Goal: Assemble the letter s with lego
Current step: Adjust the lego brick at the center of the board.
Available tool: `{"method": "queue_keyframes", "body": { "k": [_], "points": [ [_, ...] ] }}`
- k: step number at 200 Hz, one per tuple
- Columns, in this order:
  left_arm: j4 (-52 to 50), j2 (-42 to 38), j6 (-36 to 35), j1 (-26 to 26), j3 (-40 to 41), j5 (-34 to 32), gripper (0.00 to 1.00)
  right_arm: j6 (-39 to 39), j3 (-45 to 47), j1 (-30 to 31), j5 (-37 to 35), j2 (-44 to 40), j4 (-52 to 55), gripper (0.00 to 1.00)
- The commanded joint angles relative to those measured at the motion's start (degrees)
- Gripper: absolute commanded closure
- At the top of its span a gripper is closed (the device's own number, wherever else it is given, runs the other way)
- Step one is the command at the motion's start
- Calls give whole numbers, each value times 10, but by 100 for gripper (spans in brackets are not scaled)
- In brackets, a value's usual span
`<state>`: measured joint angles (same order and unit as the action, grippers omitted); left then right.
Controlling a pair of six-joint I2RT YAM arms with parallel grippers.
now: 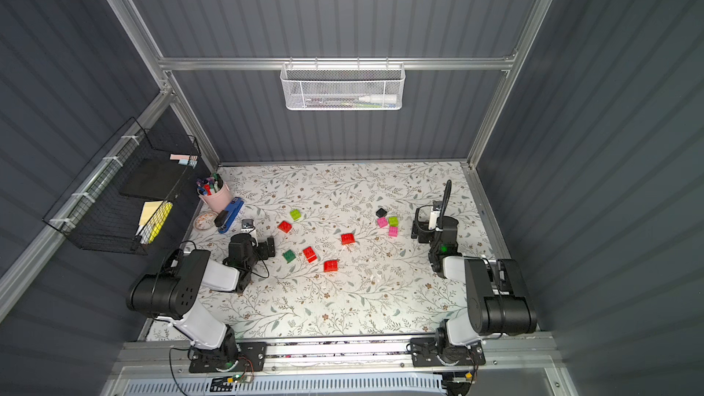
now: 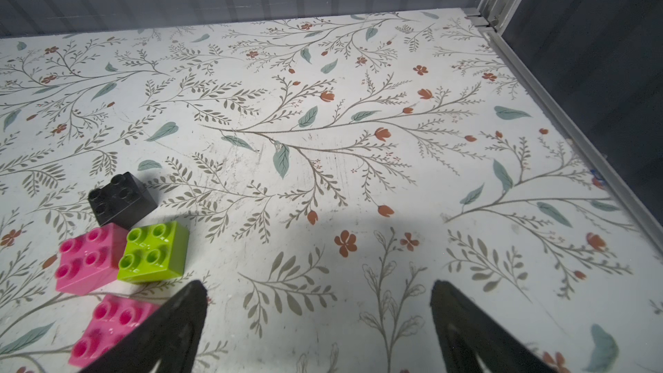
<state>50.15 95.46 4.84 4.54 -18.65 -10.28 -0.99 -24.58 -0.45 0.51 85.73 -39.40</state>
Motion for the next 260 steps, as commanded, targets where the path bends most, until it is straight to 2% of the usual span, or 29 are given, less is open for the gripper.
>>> {"method": "queue_keyframes", "body": {
  "k": [1, 12, 26, 37, 48, 88, 113, 165, 181, 207, 236, 260],
  "points": [
    [9, 7, -9, -5, -9, -6, 1, 2, -13, -1, 4, 1, -8, 1],
    [16, 3, -17, -5, -10, -20, 0, 4, -11, -1, 8, -2, -16, 1],
    [-63, -36, -22, -4, -32, -13, 1, 17, -13, -1, 28, -21, -22, 1],
    [-147, -70, -13, -3, -64, -14, 0, 14, -25, -1, 29, -52, 30, 1],
    [-188, -99, -9, -3, -84, -19, 0, 16, -39, -1, 35, -92, 95, 1],
    [-378, -169, 21, 7, -189, 36, 0, 11, -81, 0, 87, -216, 213, 1],
    [-512, -189, 40, 25, -254, 77, 0, -10, -104, 4, 158, -249, 253, 1],
    [-701, -193, 82, 94, -333, 147, 1, -7, -186, 58, 244, -282, 462, 1],
    [-727, -193, 97, 105, -347, 173, 1, -8, -210, 78, 268, -281, 516, 1],
    [-728, -194, 84, 124, -355, 262, 0, -8, -233, 115, 290, -275, 582, 1],
    [-757, -161, -9, 174, -393, 284, 0, -2, -241, 151, 314, -261, 606, 1],
    [-707, -137, -66, 189, -398, 352, 0, 2, -254, 174, 325, -241, 617, 1]
  ]
}}
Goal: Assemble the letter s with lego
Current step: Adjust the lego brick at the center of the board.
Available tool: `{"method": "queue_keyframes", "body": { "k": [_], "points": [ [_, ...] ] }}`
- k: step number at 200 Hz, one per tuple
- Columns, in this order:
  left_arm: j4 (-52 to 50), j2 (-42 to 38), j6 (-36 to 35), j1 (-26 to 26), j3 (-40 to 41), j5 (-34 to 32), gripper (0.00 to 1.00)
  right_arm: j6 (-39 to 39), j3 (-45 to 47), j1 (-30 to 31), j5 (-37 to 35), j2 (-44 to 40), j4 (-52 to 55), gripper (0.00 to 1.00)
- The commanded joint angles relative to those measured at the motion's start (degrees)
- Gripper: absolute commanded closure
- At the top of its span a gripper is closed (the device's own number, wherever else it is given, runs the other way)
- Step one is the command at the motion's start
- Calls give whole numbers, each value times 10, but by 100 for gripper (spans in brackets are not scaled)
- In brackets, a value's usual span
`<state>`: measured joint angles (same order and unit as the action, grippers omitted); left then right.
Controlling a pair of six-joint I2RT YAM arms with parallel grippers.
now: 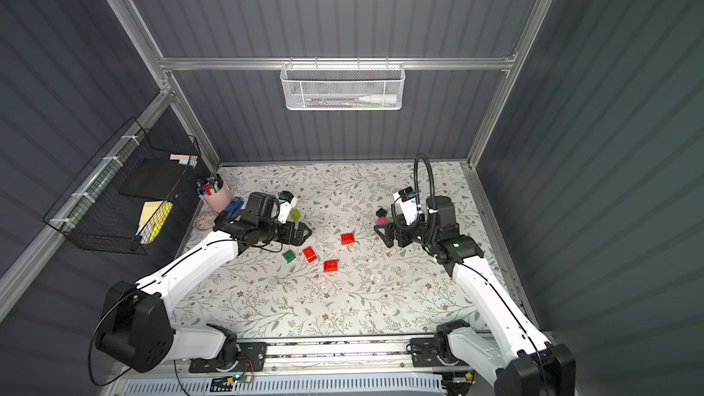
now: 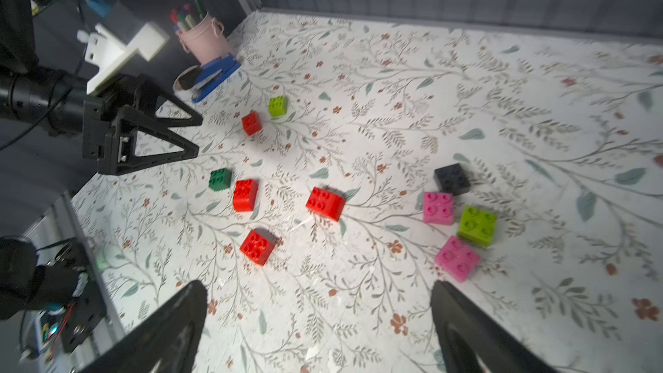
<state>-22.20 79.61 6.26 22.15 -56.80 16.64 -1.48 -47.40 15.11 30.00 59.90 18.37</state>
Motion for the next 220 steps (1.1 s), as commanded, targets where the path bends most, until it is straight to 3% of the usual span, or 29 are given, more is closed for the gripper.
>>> {"method": "queue_keyframes", "body": {
  "k": [1, 15, 73, 109, 169, 220],
  "points": [
    [19, 23, -82, 14, -17, 89, 0, 7, -26, 18, 30, 18, 40, 1],
    [35, 49, -115, 22, -32, 128, 0, 8, -37, 21, 32, 34, 43, 1],
    [15, 191, -267, 67, -132, 143, 0, 23, -86, 19, -33, 88, 36, 1],
    [-18, 274, -324, 79, -220, 141, 0, 26, -102, 18, -28, 135, 33, 1],
    [-40, 378, -366, 107, -299, 103, 1, 21, -85, 12, -14, 157, 33, 1],
    [-62, 425, -392, 128, -335, 48, 10, 19, -69, -2, -9, 150, 33, 1]
  ]
}}
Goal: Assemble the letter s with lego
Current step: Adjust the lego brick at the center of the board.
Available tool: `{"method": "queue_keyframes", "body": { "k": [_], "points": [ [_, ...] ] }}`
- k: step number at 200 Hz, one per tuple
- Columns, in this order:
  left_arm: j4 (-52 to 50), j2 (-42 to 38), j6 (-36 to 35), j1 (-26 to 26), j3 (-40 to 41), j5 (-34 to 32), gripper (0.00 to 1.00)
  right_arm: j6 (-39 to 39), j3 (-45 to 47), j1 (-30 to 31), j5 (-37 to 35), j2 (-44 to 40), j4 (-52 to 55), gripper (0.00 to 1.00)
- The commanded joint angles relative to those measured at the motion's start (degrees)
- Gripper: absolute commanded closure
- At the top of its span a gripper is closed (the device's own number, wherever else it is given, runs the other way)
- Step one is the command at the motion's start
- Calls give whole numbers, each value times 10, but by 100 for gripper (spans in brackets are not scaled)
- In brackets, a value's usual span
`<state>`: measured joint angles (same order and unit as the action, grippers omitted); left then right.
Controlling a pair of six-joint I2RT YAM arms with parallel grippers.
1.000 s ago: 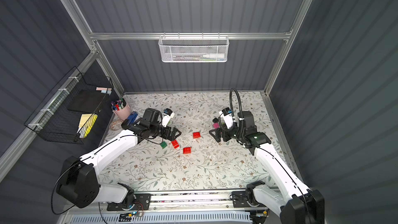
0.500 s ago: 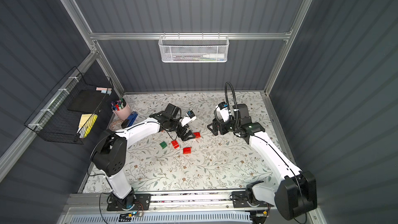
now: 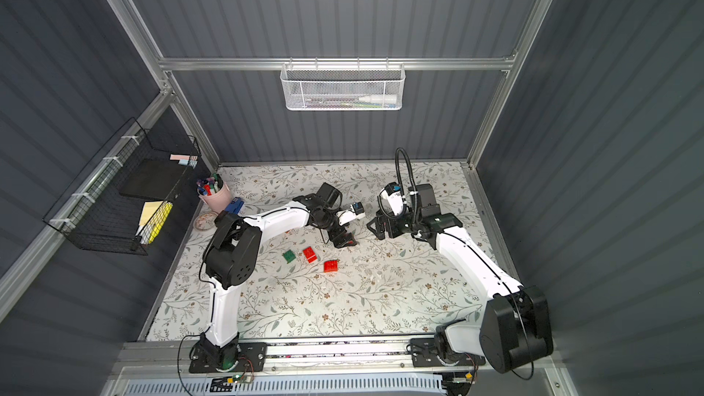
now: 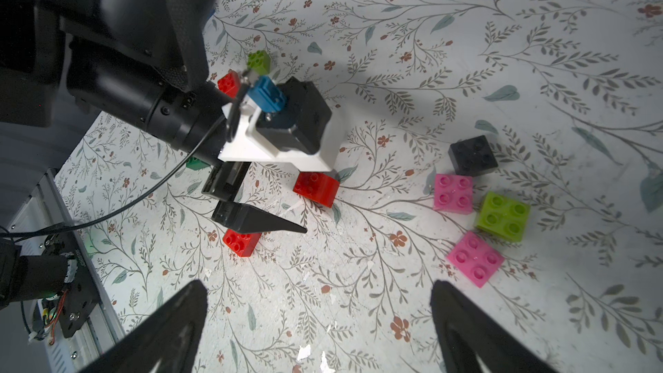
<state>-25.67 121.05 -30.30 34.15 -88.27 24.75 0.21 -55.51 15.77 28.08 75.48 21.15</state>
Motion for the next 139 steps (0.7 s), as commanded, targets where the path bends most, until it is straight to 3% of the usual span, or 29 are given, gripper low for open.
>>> {"method": "queue_keyframes", "body": {
  "k": [1, 56, 139],
  "points": [
    [-27, 11, -27, 8, -20, -34, 10, 2, 13, -8, 10, -6, 6, 1],
    [-25, 34, -37, 14, -30, -68, 31, 5, 17, -13, 9, -5, 6, 1],
    [-71, 54, -95, 14, -52, -89, 50, 10, 21, -16, 9, -2, 6, 1]
  ]
}}
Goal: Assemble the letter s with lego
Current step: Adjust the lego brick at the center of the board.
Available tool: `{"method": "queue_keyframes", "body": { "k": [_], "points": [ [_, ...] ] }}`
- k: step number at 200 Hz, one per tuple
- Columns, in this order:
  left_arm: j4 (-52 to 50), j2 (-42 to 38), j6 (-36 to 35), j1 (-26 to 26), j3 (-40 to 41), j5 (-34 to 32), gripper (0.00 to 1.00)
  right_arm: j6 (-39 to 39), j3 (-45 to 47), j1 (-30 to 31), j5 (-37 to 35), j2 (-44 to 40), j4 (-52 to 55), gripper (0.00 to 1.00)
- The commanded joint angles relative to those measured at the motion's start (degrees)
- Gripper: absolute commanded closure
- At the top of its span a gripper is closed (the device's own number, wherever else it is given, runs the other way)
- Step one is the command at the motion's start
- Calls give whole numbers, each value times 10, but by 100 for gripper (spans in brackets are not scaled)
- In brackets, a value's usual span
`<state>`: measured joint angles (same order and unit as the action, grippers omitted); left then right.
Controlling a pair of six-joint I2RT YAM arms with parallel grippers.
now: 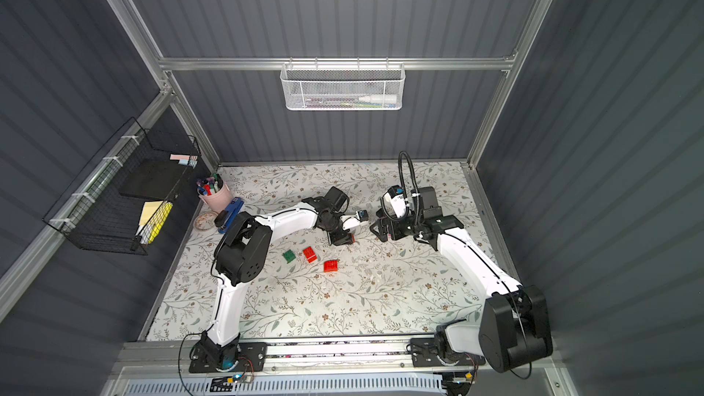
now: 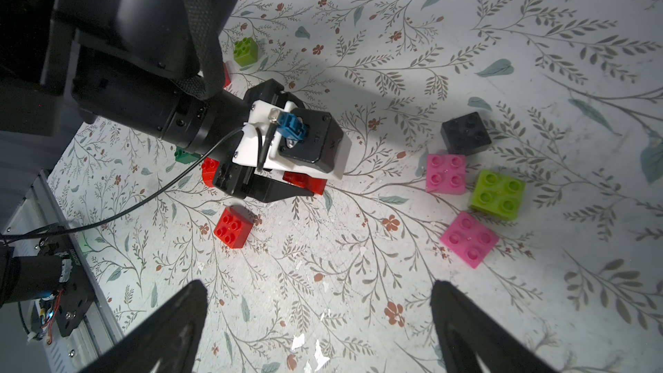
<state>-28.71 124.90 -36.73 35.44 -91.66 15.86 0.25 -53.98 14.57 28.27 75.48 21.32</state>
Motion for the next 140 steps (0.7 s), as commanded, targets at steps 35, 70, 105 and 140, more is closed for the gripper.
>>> {"method": "queue_keyframes", "body": {
  "k": [35, 70, 105, 140],
  "points": [
    [-108, 27, -81, -7, -44, 37, 58, 11, 5, -8, 10, -2, 6, 1],
    [-181, 38, -163, -40, -98, 101, 61, 6, 4, -15, 20, -1, -2, 1],
    [-208, 62, -195, -70, -154, 102, 62, 7, 0, -16, 28, 10, -7, 1],
    [-187, 68, -194, -77, -161, 69, 62, 8, -5, -16, 31, 19, -6, 1]
  ]
}}
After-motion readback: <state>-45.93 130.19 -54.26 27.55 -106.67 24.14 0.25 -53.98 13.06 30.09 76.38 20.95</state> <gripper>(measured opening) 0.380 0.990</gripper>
